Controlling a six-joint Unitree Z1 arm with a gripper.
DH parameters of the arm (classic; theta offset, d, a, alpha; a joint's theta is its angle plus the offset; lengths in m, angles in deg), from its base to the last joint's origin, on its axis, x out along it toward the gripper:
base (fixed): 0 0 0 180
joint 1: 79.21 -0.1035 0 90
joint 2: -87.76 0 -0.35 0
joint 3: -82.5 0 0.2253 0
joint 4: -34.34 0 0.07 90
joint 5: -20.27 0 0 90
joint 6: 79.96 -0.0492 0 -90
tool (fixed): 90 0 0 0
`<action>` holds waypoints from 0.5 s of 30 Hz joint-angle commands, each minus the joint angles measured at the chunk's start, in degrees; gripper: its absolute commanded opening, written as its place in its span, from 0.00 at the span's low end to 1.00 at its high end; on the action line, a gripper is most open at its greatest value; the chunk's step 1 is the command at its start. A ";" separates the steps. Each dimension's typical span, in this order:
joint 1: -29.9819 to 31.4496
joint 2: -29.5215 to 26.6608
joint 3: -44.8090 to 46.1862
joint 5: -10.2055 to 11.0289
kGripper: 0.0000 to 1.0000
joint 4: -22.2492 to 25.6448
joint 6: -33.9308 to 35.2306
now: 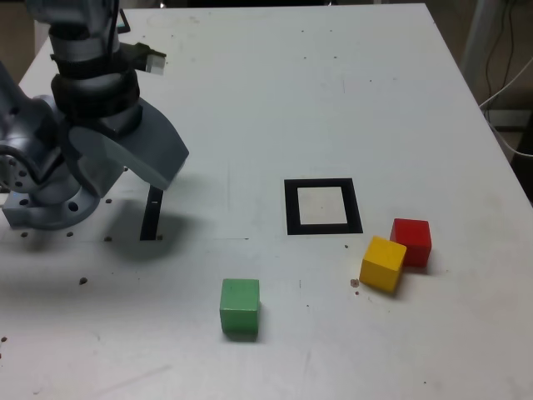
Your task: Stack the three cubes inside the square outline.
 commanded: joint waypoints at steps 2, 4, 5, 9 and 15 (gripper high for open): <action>0.06 -0.37 -0.60 0.22 0.98 0.60 0.06; 0.06 -0.53 -0.61 0.43 0.98 0.96 0.06; 0.06 -0.59 -0.60 0.59 0.98 1.20 0.07; 0.06 -0.74 -0.55 1.33 0.98 2.32 0.27; 0.06 -1.46 -1.56 1.25 0.98 3.67 0.41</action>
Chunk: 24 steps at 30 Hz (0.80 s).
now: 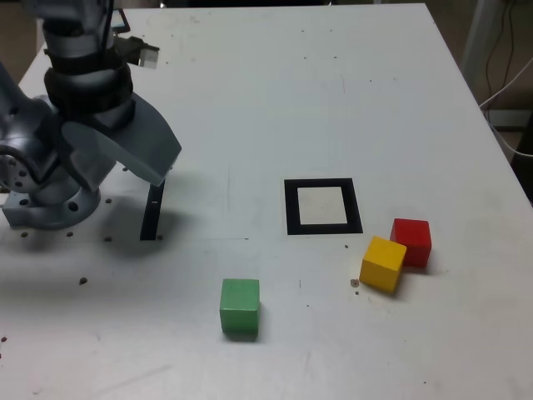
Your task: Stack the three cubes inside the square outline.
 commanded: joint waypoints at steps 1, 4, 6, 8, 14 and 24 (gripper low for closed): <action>0.06 -0.71 -1.29 -0.47 0.98 0.99 0.09; 0.06 -0.86 -3.62 -1.27 0.98 2.59 0.09; 0.06 -0.75 -5.97 -1.63 0.98 3.94 0.13; 0.06 -0.25 -8.80 -1.79 0.98 5.38 0.19; 0.06 3.39 -18.77 -1.38 0.98 10.56 0.27; 0.37 18.04 -38.86 2.03 0.97 16.86 -0.87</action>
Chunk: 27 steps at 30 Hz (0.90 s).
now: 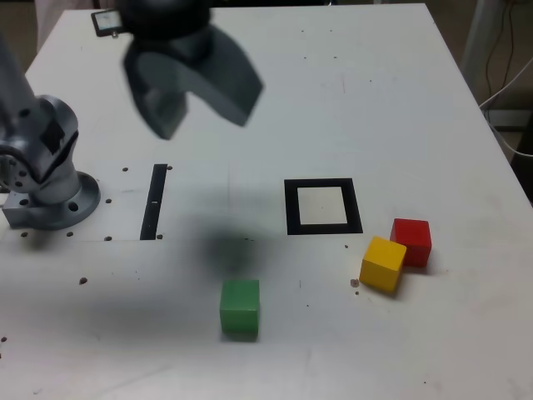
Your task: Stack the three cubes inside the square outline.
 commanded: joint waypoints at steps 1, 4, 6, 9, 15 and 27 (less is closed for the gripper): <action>0.52 3.49 -6.35 0.15 0.97 1.04 -0.22; 1.90 7.53 -12.61 0.43 0.98 2.63 -0.31; 3.15 9.97 -16.23 0.67 0.99 3.33 -0.31; 4.88 13.57 -20.41 0.94 1.00 3.58 -0.31; 5.50 19.20 -25.07 1.56 1.00 2.83 -0.35; 5.50 28.56 -30.25 2.98 0.99 0.03 -1.33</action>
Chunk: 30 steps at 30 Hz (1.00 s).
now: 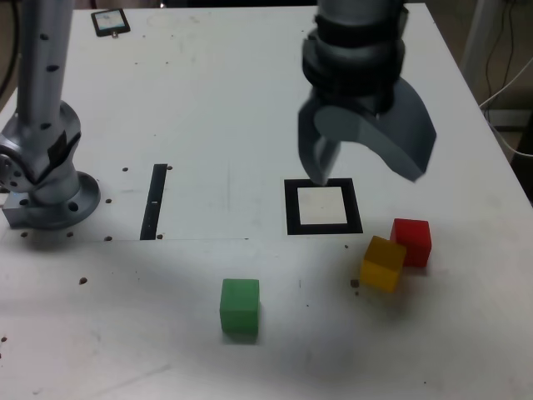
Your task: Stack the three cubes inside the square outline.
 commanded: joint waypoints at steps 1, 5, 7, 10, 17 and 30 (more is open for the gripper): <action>0.04 1.17 -0.71 0.21 0.99 -0.73 -0.26; 0.04 2.83 -1.42 0.49 0.99 -2.56 -1.00; 0.00 3.62 -1.71 0.81 0.99 -3.23 -1.58; -0.31 4.74 -1.83 1.24 0.99 -3.73 -2.45; -1.98 7.08 -0.34 1.41 0.99 -6.03 -3.66; -3.03 9.62 0.67 1.32 0.99 -9.74 -5.30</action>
